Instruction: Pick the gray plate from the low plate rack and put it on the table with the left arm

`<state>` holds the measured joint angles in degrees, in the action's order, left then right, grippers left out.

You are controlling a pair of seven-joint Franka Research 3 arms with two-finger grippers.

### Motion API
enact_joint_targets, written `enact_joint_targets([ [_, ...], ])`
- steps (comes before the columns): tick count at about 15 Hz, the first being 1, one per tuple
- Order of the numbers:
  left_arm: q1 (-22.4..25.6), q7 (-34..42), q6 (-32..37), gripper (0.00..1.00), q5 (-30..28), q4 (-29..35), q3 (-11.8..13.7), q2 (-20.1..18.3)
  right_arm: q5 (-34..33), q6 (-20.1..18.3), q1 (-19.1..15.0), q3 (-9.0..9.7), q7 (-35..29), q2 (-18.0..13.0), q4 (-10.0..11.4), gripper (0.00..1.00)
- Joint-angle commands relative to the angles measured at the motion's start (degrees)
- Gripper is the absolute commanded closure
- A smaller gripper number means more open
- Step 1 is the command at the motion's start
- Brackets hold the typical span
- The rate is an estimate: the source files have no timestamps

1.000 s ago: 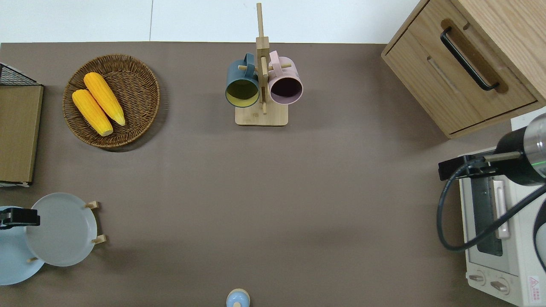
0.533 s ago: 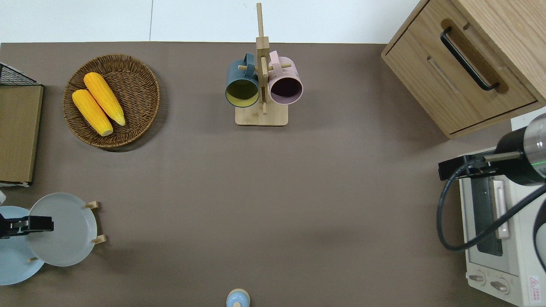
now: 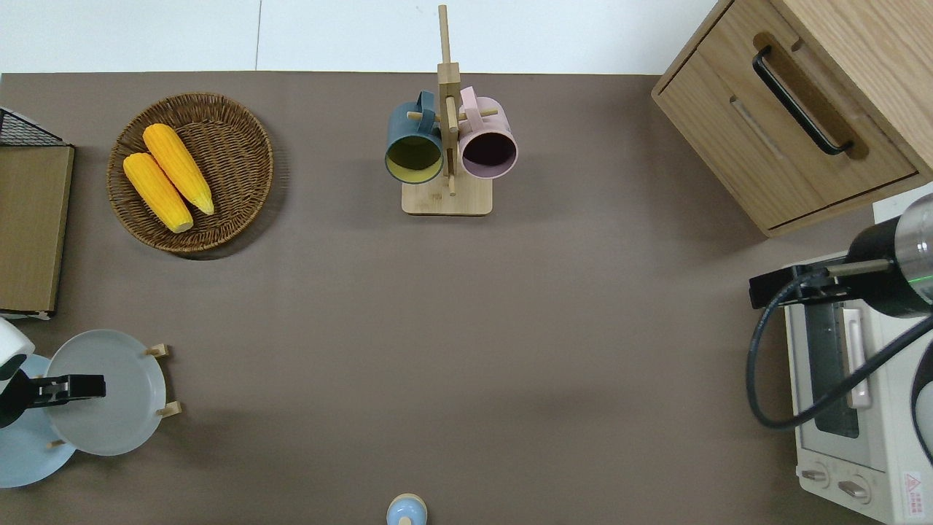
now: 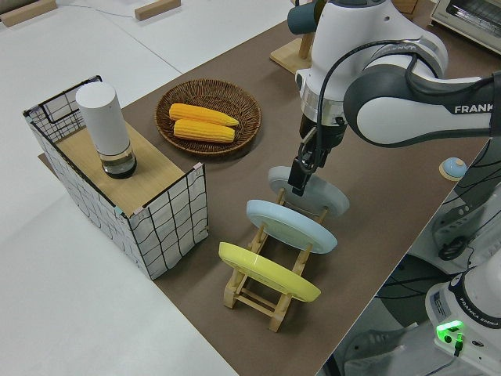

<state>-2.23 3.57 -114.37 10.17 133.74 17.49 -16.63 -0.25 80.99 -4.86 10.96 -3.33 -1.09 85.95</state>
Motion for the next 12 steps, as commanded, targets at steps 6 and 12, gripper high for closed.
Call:
enact_joint_targets([
  [6,0.4,0.4,-2.8,0.35,1.5,3.5,0.0,-2.3,0.4,-0.8,-0.4,0.38,0.1,-0.1,-0.3,0.011],
  [12,0.2,0.4,-2.8,0.86,1.5,3.5,0.0,-2.2,0.4,-0.8,-0.4,0.38,0.0,-0.1,-0.3,0.011],
])
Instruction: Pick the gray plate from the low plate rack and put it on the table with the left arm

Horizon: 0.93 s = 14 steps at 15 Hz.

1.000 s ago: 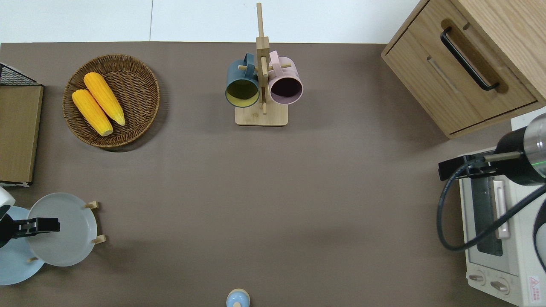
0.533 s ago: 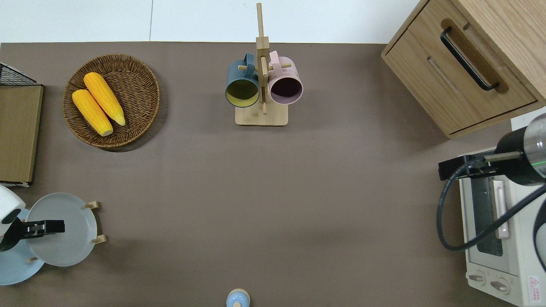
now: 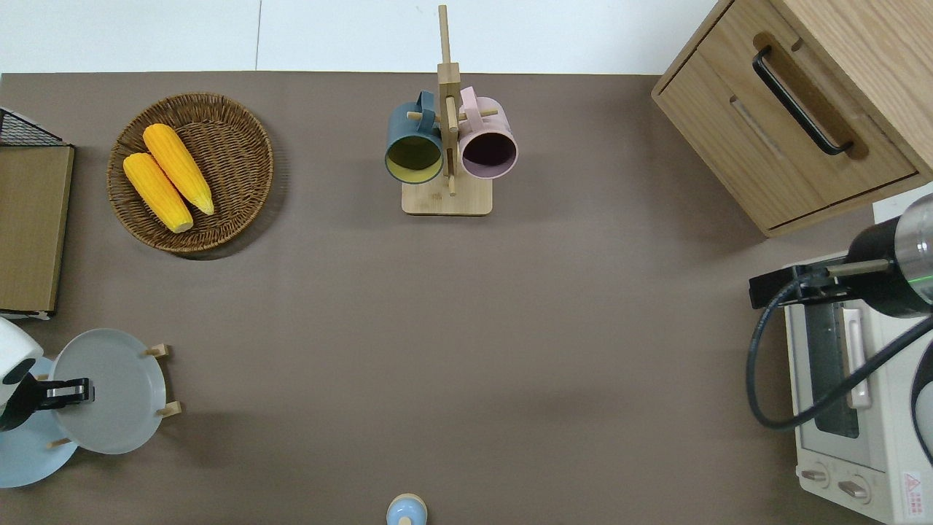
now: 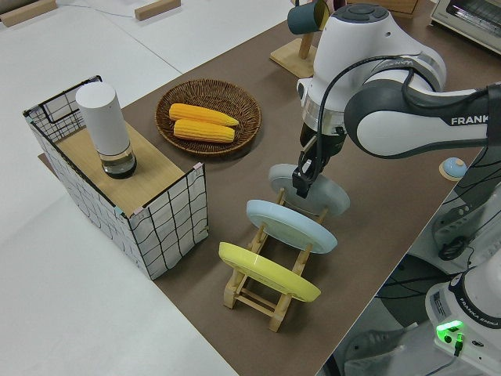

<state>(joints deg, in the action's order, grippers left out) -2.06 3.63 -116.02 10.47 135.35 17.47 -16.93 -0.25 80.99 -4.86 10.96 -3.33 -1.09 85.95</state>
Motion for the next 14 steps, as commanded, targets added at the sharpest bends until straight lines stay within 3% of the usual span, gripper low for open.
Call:
enact_joint_targets([
  [1,0.0,0.3,-1.1,0.92,1.2,2.0,0.0,-1.9,0.4,-0.8,-0.4,0.38,0.1,-0.1,-0.3,0.011],
  [2,0.0,0.3,-1.1,1.0,1.2,2.2,-0.1,-1.9,0.4,-0.8,-0.4,0.29,0.0,-0.1,-0.3,0.011],
  [9,-0.3,0.2,0.2,1.0,1.1,1.5,-0.6,-2.8,0.4,-0.8,-0.4,0.38,0.0,-0.1,-0.3,0.013],
  [14,-0.8,-0.5,4.9,1.0,1.1,-3.0,-2.1,-3.2,0.4,-0.8,-0.4,0.29,0.0,-0.1,-0.3,0.013],
])
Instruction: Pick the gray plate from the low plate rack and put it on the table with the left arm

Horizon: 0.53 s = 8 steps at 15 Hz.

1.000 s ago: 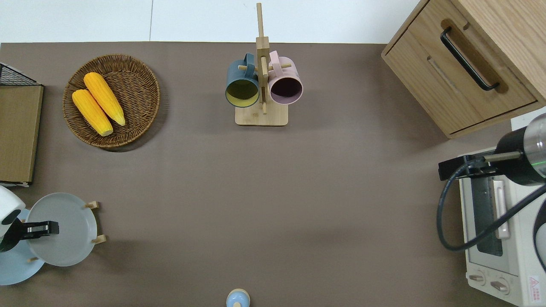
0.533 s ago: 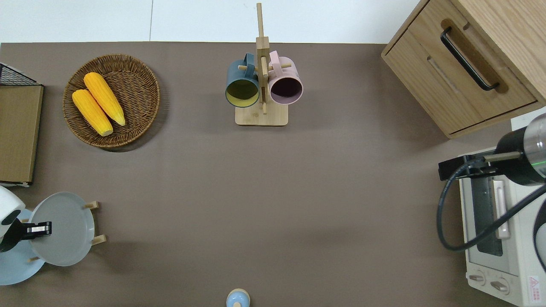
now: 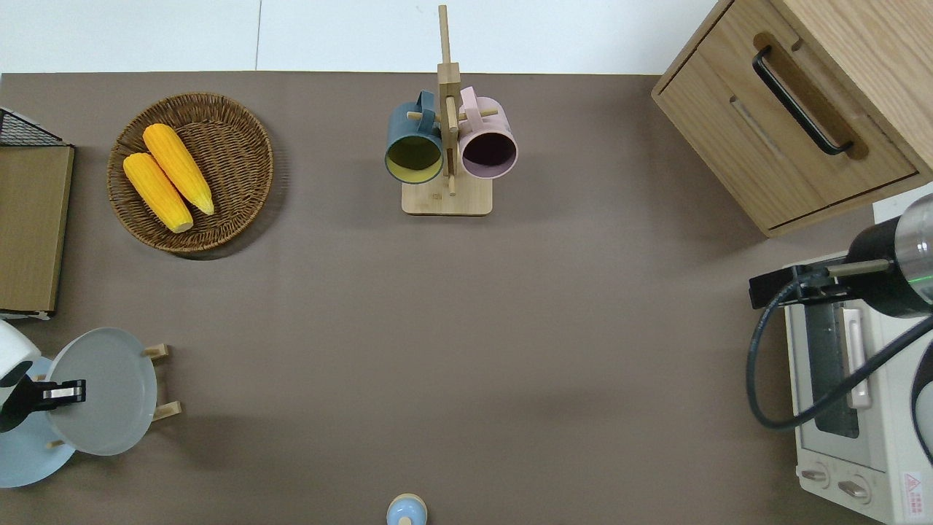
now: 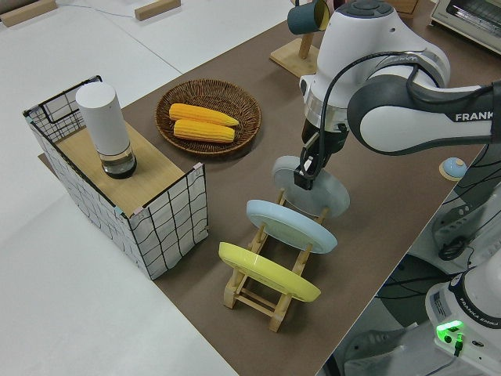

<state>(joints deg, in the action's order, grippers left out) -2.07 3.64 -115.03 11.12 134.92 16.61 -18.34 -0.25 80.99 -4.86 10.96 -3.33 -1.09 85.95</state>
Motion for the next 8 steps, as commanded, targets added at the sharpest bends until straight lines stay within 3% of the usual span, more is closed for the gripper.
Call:
enact_joint_targets([
  [1,-0.8,-0.6,5.1,1.0,0.5,-3.8,-1.7,-1.8,0.4,-0.8,-0.4,0.38,0.0,-0.1,-0.3,0.011],
  [8,-0.8,-0.9,13.7,1.0,0.4,-12.4,-4.4,-1.0,0.4,-0.8,-0.4,0.38,0.1,-0.1,-0.3,0.011],
])
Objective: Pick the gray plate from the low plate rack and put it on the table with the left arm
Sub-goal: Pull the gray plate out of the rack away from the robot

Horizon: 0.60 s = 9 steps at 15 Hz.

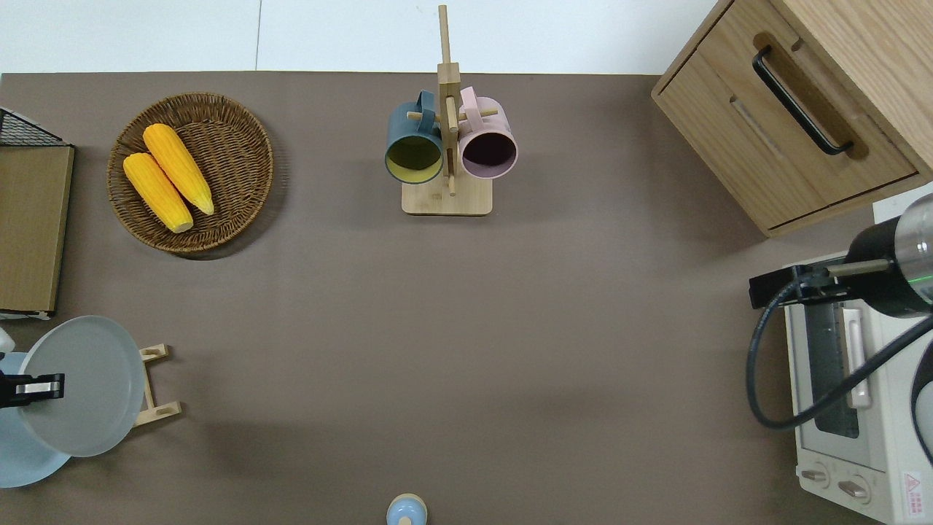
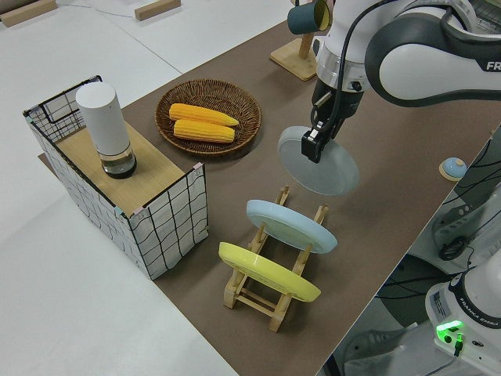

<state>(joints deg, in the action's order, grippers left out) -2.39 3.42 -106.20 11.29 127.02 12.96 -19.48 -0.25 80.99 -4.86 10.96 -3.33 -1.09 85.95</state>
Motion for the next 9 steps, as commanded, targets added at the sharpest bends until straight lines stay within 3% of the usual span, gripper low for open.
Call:
enact_joint_targets([
  [1,-0.6,-0.7,6.3,1.0,0.2,-5.9,-0.9,0.2,0.4,-0.8,-0.4,0.38,0.0,-0.1,-0.3,0.013],
  [5,-0.6,-0.6,10.4,1.0,-0.7,-10.6,-2.1,0.2,0.4,-0.8,-0.4,0.29,0.0,-0.1,-0.3,0.011],
  [9,-0.5,-0.7,14.7,1.0,-6.9,-14.7,-2.8,0.1,0.4,-0.8,-0.4,0.29,0.0,-0.1,-0.3,0.011],
])
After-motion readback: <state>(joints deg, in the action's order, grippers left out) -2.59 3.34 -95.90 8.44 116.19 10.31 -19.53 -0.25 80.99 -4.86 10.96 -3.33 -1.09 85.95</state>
